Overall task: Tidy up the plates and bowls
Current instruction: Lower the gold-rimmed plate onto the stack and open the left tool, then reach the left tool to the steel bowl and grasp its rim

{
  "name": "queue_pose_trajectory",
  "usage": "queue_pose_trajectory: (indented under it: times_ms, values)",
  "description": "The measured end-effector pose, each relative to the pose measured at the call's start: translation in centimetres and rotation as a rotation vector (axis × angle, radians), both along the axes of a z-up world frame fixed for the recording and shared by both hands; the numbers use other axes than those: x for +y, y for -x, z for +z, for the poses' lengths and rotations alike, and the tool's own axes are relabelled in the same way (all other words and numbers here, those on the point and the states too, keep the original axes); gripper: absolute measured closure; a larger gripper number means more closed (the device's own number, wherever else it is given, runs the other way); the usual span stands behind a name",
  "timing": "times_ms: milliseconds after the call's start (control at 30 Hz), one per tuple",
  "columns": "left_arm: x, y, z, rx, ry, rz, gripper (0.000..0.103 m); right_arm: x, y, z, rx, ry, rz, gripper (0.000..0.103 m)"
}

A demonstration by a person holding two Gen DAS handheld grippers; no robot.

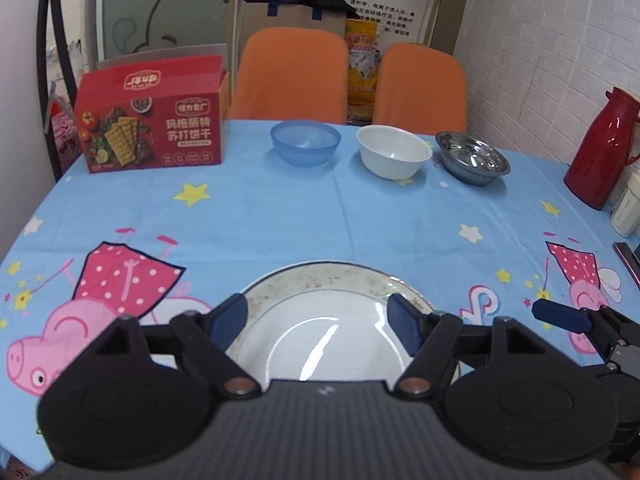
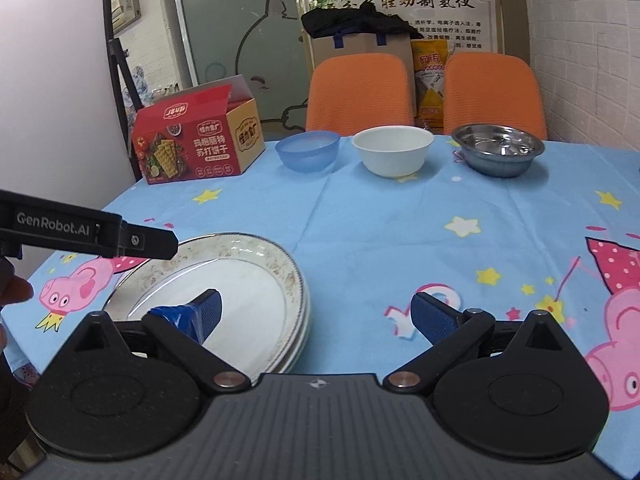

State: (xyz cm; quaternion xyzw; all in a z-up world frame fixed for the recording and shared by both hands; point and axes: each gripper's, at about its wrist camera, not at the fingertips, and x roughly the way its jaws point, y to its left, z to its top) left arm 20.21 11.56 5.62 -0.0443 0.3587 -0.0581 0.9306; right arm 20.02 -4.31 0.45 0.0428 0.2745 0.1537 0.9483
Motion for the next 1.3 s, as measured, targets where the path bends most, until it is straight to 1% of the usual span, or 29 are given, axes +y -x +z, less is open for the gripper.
queue_pose_trajectory:
  times_ms: [200,367,467,567,667,733,800,833,900,1000,1100,1200,1300]
  values:
    - [-3.5,-1.1,0.3,-0.003,-0.010,-0.068,0.029,-4.1,-0.1,0.2,-0.002,-0.018,-0.098,0.014]
    - [-5.8,-2.3,0.1,0.017,-0.023,-0.103,0.029,-7.0,-0.5,-0.4,0.021,-0.030,-0.143,0.014]
    - [-7.1,-3.7,0.1,0.043,-0.033,-0.137,0.029,-8.9,-1.1,-0.6,0.031,-0.038,-0.165,0.014]
    - [-8.4,-6.0,0.8,0.061,-0.043,-0.186,0.029,-10.7,-2.4,-0.4,0.040,-0.034,-0.170,0.014]
    - [-9.7,-9.4,2.5,0.056,-0.016,-0.245,0.029,-12.9,-4.6,0.7,0.020,-0.011,-0.188,0.014]
    - [-10.8,-12.8,3.9,0.046,0.006,-0.284,0.029,-14.2,-6.5,1.6,0.011,-0.001,-0.194,0.014]
    - [-12.1,-16.3,4.9,0.022,0.000,-0.310,0.029,-15.6,-8.8,2.6,0.000,0.003,-0.206,0.014]
    - [-13.0,-18.6,5.4,0.009,-0.007,-0.328,0.029,-16.2,-10.1,3.0,-0.001,0.007,-0.214,0.014]
    - [-14.6,-22.9,5.6,0.006,-0.009,-0.345,0.029,-17.3,-13.1,3.5,0.003,0.011,-0.227,0.014]
    - [-16.9,-28.6,4.5,0.055,-0.005,-0.364,0.029,-18.4,-18.0,3.3,0.051,0.001,-0.246,0.014]
    - [-19.2,-33.8,2.1,0.115,-0.040,-0.353,0.029,-18.9,-22.2,2.0,0.093,-0.021,-0.245,0.014]
    - [-20.5,-37.3,-0.2,0.155,-0.051,-0.355,0.029,-19.0,-25.9,0.4,0.140,-0.023,-0.250,0.014]
    - [-21.4,-39.6,-2.1,0.188,-0.079,-0.351,0.029,-18.4,-28.7,-1.2,0.172,-0.001,-0.245,0.014]
